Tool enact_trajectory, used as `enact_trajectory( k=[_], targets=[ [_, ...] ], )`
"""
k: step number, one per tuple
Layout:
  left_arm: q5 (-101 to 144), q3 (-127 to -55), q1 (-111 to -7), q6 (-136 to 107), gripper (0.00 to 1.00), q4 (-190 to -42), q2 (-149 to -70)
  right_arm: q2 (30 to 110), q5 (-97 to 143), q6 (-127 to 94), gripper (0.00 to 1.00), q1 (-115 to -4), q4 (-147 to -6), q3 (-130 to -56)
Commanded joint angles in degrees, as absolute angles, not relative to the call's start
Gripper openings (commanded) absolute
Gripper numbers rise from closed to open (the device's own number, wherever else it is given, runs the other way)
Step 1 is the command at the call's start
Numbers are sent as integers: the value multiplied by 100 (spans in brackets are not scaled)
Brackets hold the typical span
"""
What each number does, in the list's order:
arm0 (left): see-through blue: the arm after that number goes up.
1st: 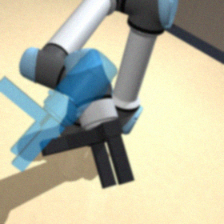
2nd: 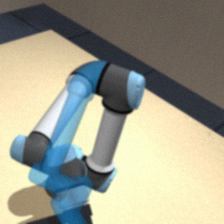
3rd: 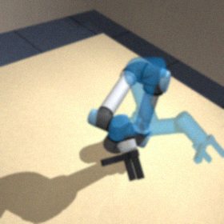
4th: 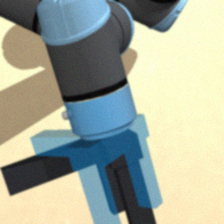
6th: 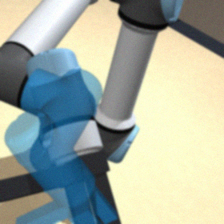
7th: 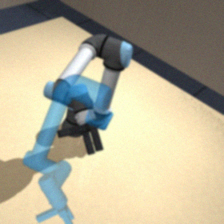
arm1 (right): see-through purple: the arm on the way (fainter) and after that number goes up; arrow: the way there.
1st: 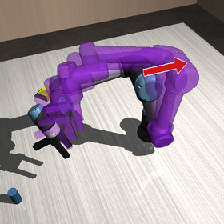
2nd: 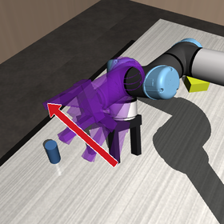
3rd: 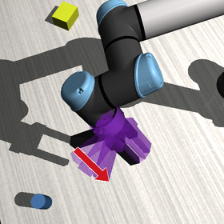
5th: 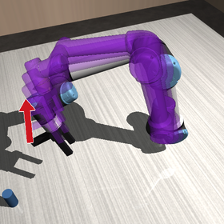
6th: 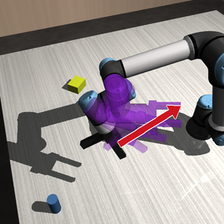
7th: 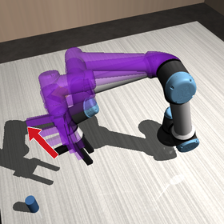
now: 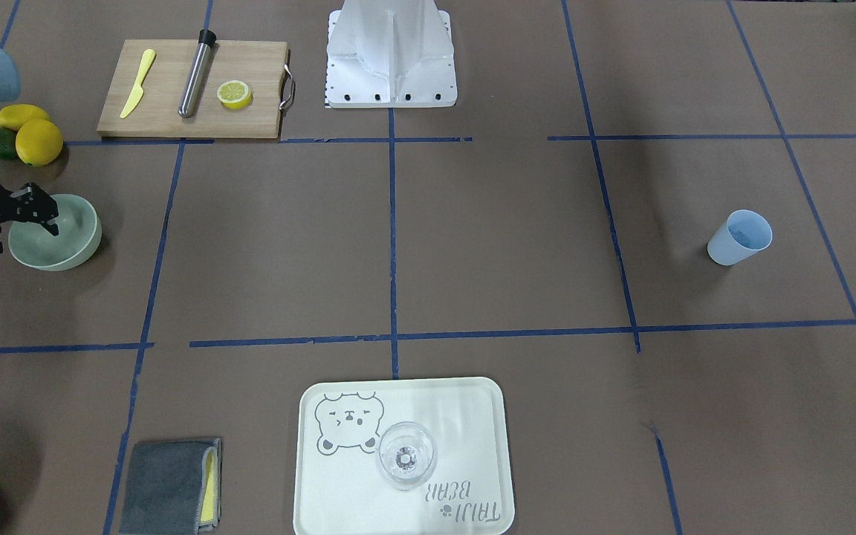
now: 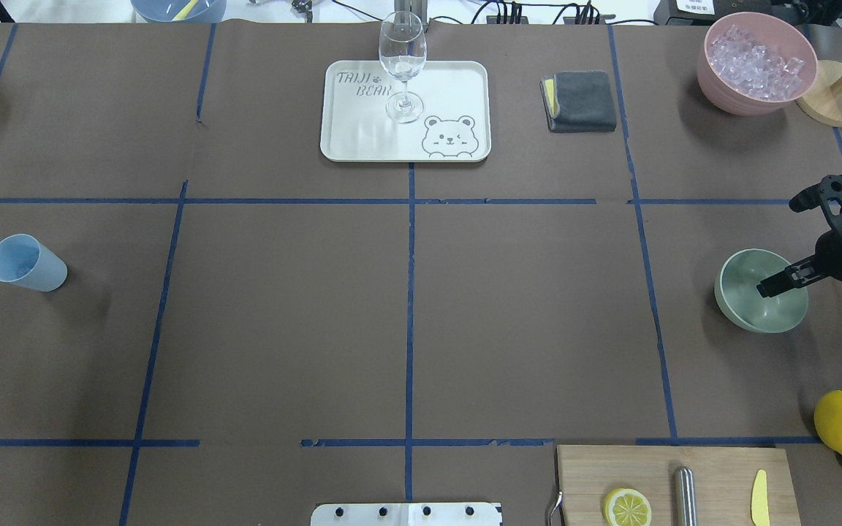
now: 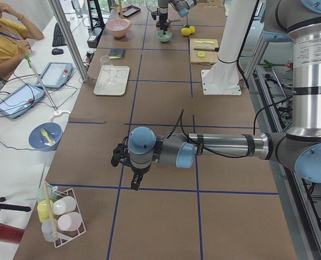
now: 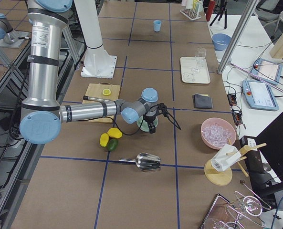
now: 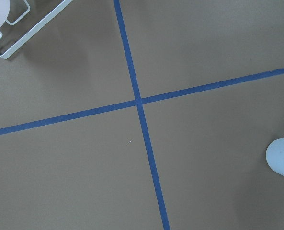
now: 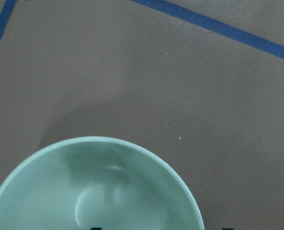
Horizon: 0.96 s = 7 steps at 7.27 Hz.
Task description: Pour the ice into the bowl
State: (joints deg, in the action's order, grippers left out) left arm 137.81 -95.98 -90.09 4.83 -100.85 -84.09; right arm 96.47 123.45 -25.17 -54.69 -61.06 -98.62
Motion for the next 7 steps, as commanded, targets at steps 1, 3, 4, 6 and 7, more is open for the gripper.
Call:
enact_trajectory(
  k=[1, 3, 4, 6, 7],
  targets=[
    [13781, -9598, -9009, 483, 100, -10081, -8402, 9598, 12331, -2479, 40, -5467, -6100, -9703],
    [13781, -9598, -9009, 483, 100, -10081, -8411, 9589, 12375, -2478, 0, -5484, -6108, -9904],
    [13781, -9598, -9009, 483, 100, -10081, -8402, 9624, 12349, -2574, 0, -5510, -6108, -10088],
    [13781, -9598, -9009, 483, 100, -10081, -8394, 9589, 12349, -3528, 0, -5511, -6108, -10536],
    [13781, -9598, -9009, 483, 100, -10081, -8385, 9537, 12340, -3620, 0, -5511, -6117, -10790]
  ],
)
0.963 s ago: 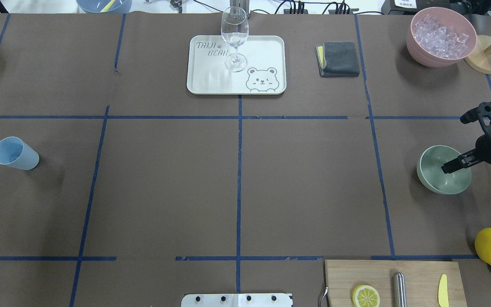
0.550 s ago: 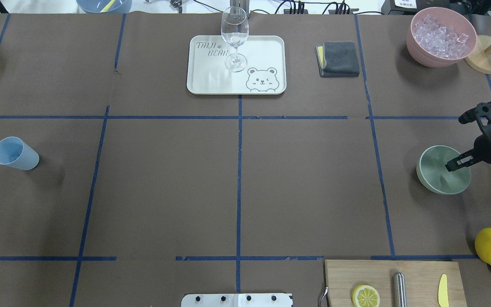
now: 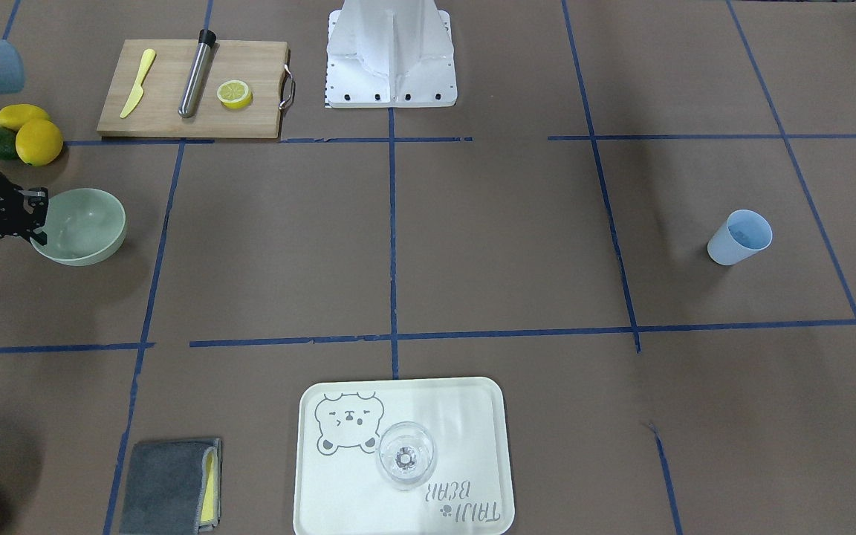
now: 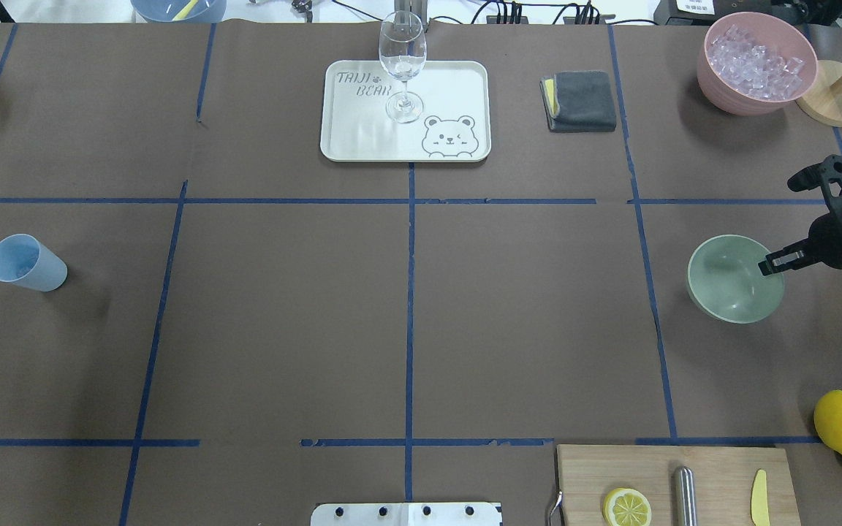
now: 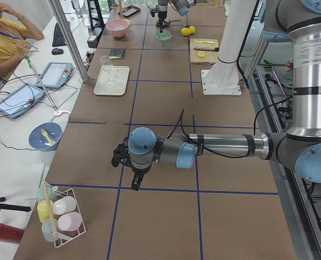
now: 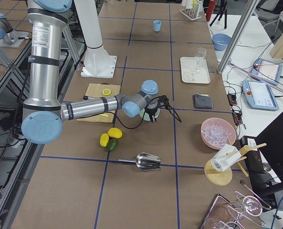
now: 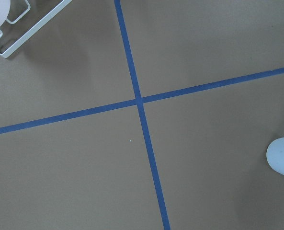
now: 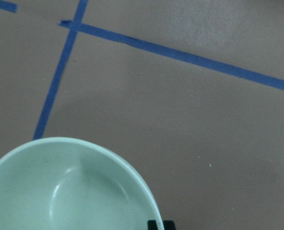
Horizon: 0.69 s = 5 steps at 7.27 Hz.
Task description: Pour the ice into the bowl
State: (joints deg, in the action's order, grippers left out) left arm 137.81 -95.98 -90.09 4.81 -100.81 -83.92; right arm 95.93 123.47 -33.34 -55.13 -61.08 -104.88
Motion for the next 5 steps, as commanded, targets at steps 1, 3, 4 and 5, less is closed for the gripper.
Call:
enact_trajectory(
  k=[1, 3, 4, 5],
  targets=[
    [13781, -9589, -9000, 483, 100, -10081, -8385, 9493, 12366, -3682, 0, -5502, -6117, -10984],
    [13781, -9589, -9000, 483, 100, -10081, -8385, 8636, 12515, -4723, 0, -5319, -6196, -11039],
    [13781, -9589, -9009, 483, 100, -10081, -8393, 8205, 12481, -5303, 0, -5065, -6196, -11030],
    [13781, -9589, -9009, 475, 100, -10081, -8394, 7783, 12428, -5805, 0, -4706, -6231, -10961]
  ],
)
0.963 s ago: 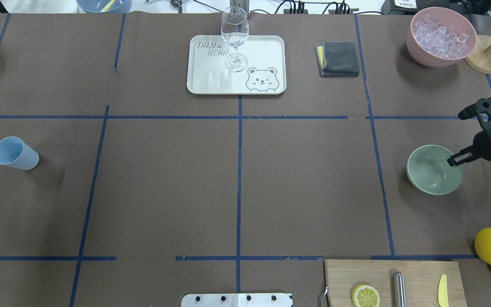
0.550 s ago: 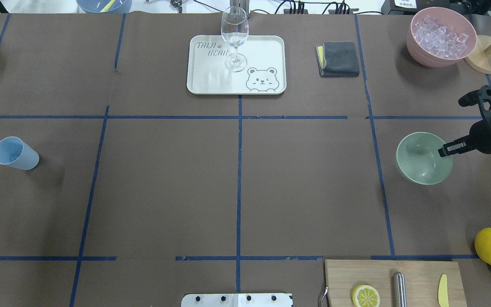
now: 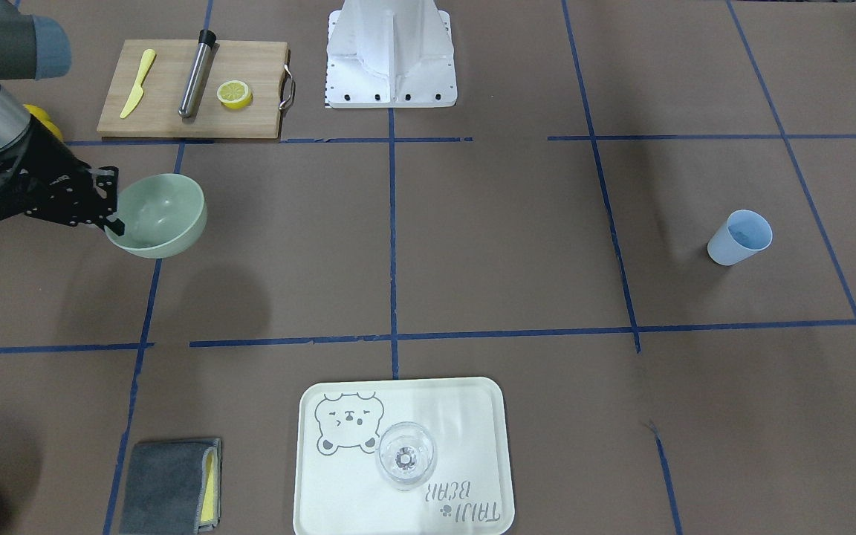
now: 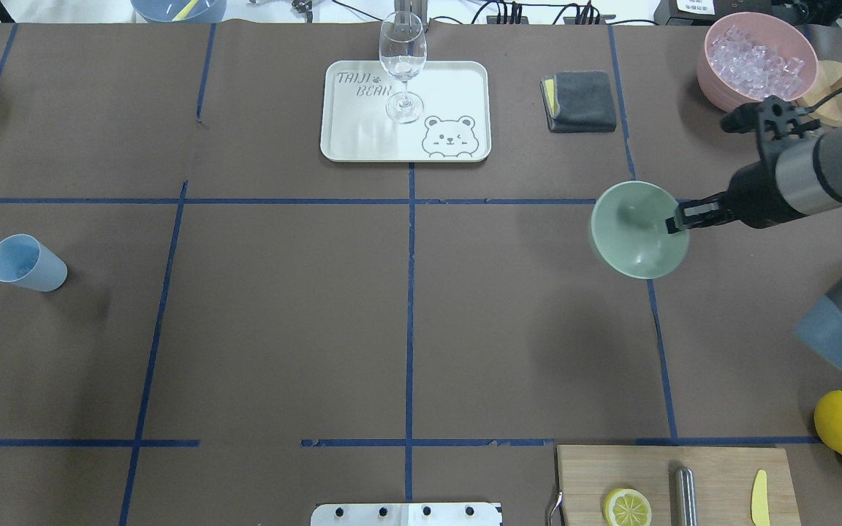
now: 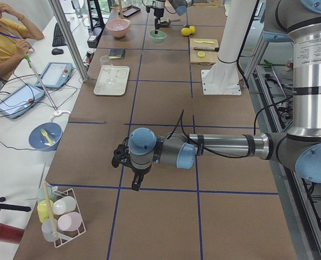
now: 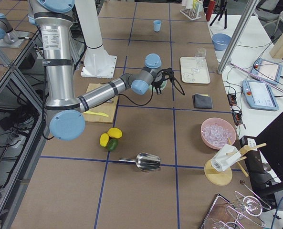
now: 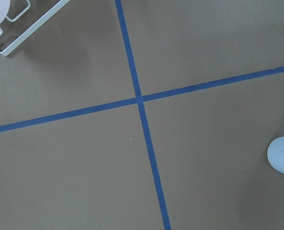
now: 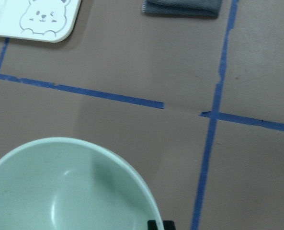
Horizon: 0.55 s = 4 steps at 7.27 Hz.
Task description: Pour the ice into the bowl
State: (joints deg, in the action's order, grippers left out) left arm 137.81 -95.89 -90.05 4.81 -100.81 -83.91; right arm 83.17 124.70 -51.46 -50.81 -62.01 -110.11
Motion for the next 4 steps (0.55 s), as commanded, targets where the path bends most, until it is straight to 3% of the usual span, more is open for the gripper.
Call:
enact_trajectory(
  k=[1, 3, 4],
  targets=[
    [13781, -9606, -9009, 475, 100, -10081, -8394, 7204, 12341, -6123, 0, -4493, -6771, -10925],
    [13781, -9615, -9000, 483, 100, -10090, -8394, 5999, 11946, -6179, 0, -4063, -8631, -10873],
    [13781, -9607, -9000, 483, 100, -10168, -8394, 5568, 11692, -6361, 0, -3773, -8918, -10594]
  ],
)
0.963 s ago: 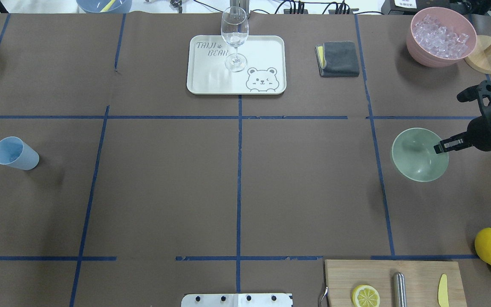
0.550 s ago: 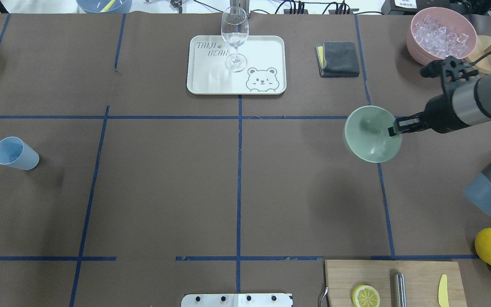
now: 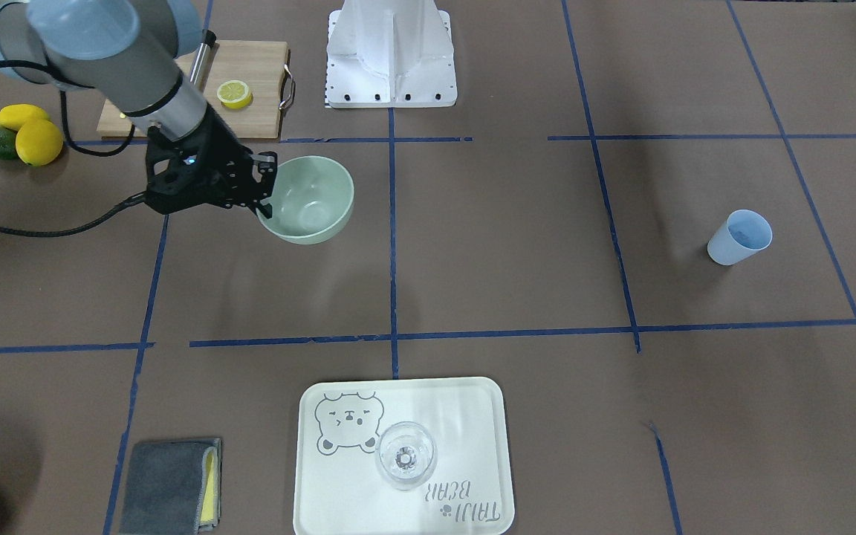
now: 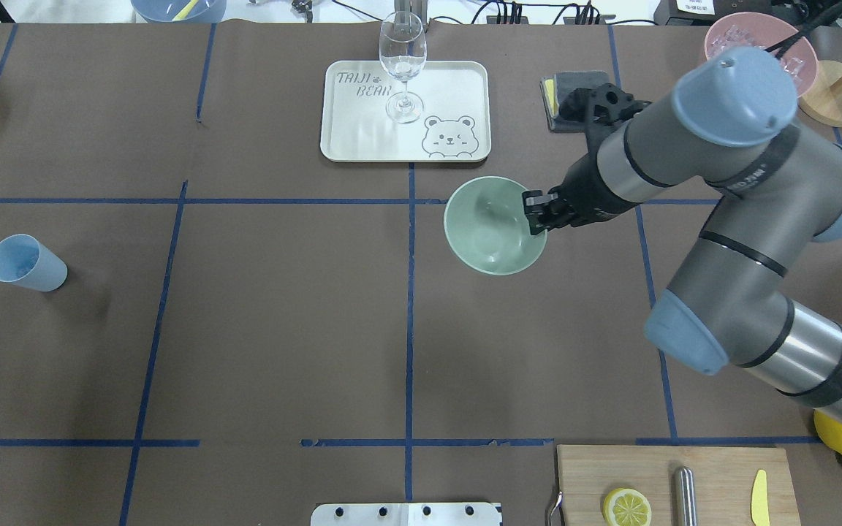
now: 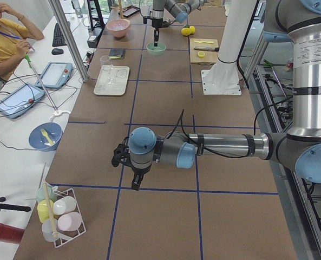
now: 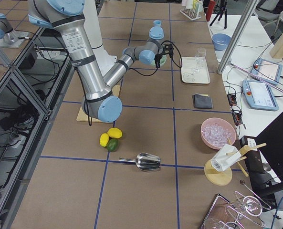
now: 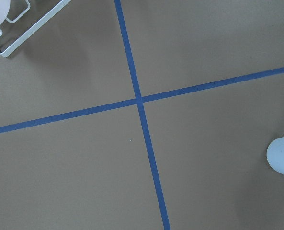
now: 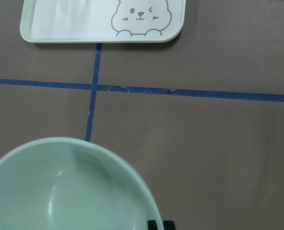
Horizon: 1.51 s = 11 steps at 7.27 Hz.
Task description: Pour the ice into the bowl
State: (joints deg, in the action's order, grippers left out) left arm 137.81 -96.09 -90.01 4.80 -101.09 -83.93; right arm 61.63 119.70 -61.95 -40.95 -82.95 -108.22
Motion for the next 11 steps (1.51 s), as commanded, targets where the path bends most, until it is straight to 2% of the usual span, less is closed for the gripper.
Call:
enact_trajectory(
  k=[1, 4, 6, 11],
  targets=[
    [13781, -9606, -9000, 475, 100, -10195, -8394, 4954, 11263, -6929, 0, -3449, -8912, -9999],
    [13790, -9606, -9000, 483, 100, -10195, -8394, 3493, 10724, -7356, 0, -2875, -8668, -8057],
    [13790, -9606, -9000, 483, 100, -10195, -8394, 3166, 10469, -7540, 0, -2620, -7939, -7150],
    [13790, -9606, -8991, 483, 100, -10195, -8394, 3155, 10441, -7532, 1, -2452, -7901, -6996]
  ],
)
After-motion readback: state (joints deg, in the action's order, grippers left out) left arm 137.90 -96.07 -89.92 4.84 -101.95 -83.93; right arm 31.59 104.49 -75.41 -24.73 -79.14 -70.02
